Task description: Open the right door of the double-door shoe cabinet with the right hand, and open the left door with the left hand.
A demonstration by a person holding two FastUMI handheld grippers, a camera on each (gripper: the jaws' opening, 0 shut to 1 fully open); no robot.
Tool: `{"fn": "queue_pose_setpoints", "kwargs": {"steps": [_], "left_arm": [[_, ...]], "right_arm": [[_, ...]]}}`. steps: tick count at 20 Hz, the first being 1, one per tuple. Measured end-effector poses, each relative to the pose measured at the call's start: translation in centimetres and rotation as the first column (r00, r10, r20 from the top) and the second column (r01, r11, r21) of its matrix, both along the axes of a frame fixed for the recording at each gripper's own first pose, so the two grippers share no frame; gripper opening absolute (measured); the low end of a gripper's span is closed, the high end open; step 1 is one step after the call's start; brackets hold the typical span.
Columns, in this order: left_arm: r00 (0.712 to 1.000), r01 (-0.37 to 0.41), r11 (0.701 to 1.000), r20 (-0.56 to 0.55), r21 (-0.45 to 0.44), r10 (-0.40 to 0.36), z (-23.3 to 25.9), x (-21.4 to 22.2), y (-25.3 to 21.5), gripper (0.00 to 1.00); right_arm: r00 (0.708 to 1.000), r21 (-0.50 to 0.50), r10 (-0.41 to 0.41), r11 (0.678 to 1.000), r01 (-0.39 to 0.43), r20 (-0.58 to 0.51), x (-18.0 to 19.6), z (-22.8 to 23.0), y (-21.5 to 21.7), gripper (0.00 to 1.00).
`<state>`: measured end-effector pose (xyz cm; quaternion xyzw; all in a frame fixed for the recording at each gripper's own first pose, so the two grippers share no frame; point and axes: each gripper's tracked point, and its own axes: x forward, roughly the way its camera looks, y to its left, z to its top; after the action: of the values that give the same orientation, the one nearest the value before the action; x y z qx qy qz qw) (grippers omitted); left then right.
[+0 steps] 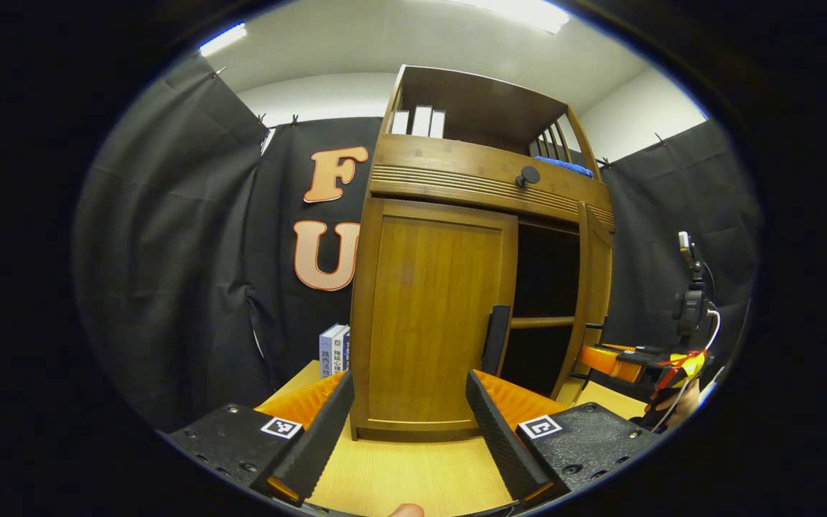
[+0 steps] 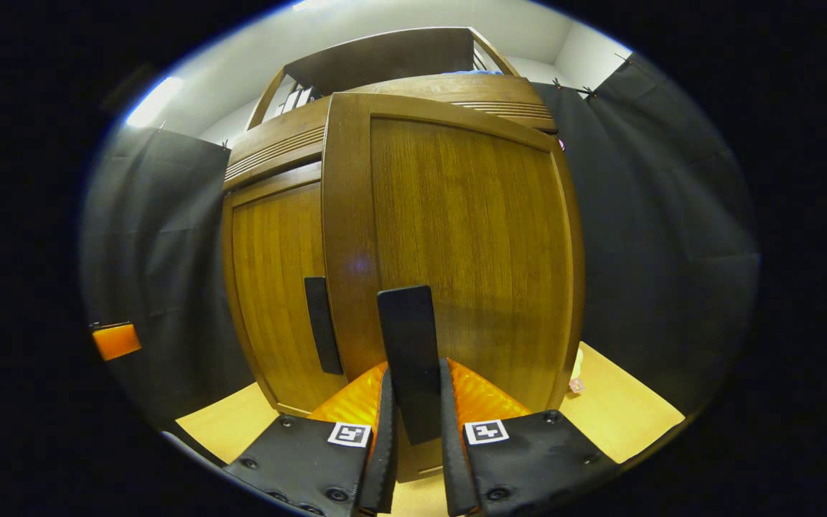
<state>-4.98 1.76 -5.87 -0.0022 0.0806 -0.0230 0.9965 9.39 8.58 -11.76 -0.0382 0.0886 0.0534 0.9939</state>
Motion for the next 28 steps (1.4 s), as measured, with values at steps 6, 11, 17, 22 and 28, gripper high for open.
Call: {"fn": "queue_pose_setpoints", "kwargs": {"steps": [6, 11, 17, 22, 28], "left_arm": [[1.0, 0.028, 1.0, -0.006, 0.001, -0.028, -0.2, 0.2, -2.7, 0.94], [0.998, 0.057, 0.998, -0.005, -0.004, -0.057, -0.3, 0.3, -4.9, 0.94], [0.996, 0.083, 0.996, -0.01, -0.011, -0.083, -0.6, 1.0, -6.9, 0.94], [0.997, 0.073, 0.997, 0.003, -0.007, -0.073, -0.3, 1.5, -7.3, 0.92], [0.997, 0.071, 0.997, -0.011, -0.007, -0.071, -0.9, 2.2, -8.1, 0.94]], "right_arm": [[1.0, 0.031, 0.013, 0.999, -0.013, 0.01, -2.1, 0.5, -1.5, 0.32], [1.0, 0.042, -0.001, 0.999, 0.001, 0.01, -3.4, 0.8, -2.9, 0.39], [0.999, 0.03, -0.044, 0.999, 0.043, 0.024, -4.7, 1.5, -4.9, 0.34], [0.995, -0.034, -0.085, 0.996, 0.087, 0.046, -5.0, 2.0, -7.2, 0.26], [0.997, -0.006, -0.073, 0.997, 0.073, 0.037, -5.4, 2.1, -7.7, 0.16]]}}
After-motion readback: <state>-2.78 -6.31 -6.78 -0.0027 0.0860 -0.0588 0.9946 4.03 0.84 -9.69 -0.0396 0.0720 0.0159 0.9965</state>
